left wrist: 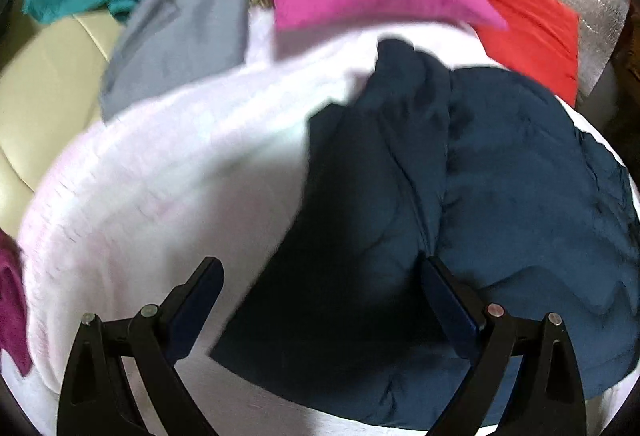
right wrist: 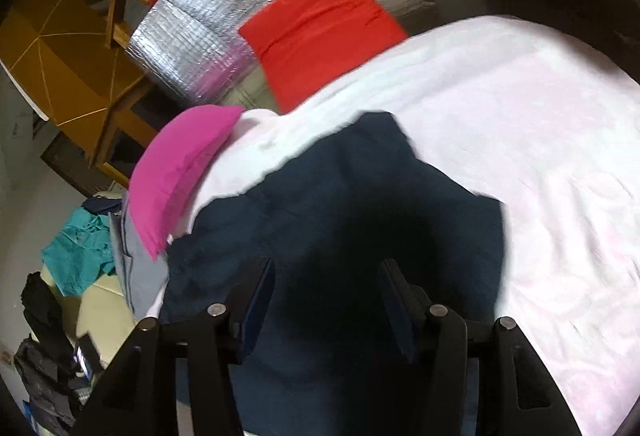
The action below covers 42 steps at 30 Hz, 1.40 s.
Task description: Fold large clothes
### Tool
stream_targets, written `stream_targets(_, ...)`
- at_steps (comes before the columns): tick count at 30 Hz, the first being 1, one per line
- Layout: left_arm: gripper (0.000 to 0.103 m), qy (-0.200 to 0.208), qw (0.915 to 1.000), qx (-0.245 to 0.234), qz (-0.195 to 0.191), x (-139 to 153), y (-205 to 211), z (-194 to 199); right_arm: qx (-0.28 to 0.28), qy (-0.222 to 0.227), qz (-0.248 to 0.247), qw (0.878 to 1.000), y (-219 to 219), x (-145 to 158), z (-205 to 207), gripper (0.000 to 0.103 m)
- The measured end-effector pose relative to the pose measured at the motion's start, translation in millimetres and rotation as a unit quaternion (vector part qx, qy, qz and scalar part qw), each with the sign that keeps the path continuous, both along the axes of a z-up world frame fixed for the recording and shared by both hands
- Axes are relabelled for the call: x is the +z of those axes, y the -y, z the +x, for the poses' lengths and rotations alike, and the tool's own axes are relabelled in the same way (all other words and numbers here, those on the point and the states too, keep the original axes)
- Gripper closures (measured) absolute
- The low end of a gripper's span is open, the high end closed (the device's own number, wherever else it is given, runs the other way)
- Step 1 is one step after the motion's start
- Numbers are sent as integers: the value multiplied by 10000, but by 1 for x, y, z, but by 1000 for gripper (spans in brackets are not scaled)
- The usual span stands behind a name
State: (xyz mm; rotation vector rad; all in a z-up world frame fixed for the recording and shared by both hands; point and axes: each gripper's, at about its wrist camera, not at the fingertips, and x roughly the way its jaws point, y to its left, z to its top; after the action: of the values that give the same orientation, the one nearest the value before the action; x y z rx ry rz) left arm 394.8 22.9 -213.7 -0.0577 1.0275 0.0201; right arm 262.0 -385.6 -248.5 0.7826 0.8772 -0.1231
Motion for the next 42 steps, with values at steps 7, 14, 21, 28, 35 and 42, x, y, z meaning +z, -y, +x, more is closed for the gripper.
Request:
stream_targets(7,5,139,9989,137,-430,11,-13,1,150,-342,163,9992,5,-41,-6,45)
stream_targets(14,5,886,9938,356,-572,36,-28,-1,-323,302,800,9958,45,-22,-28,40)
stream_targets(21,5,499,9982,289,187,16,-10,12,-59,497,505,9975,34,-4,-22,48)
stream_targets(28,5,359,9978,137,542,6,6,17,161,-458,558,9973,17,-43,-2,65)
stream_targets(35,5,906,9954,13,324,37,13,5,103,-23,758,9971,24,-21,-11,60)
stream_targets(42,5,1379,9897,-132,366,55,21,-5,115,402,783,9961,22,-4,-16,49)
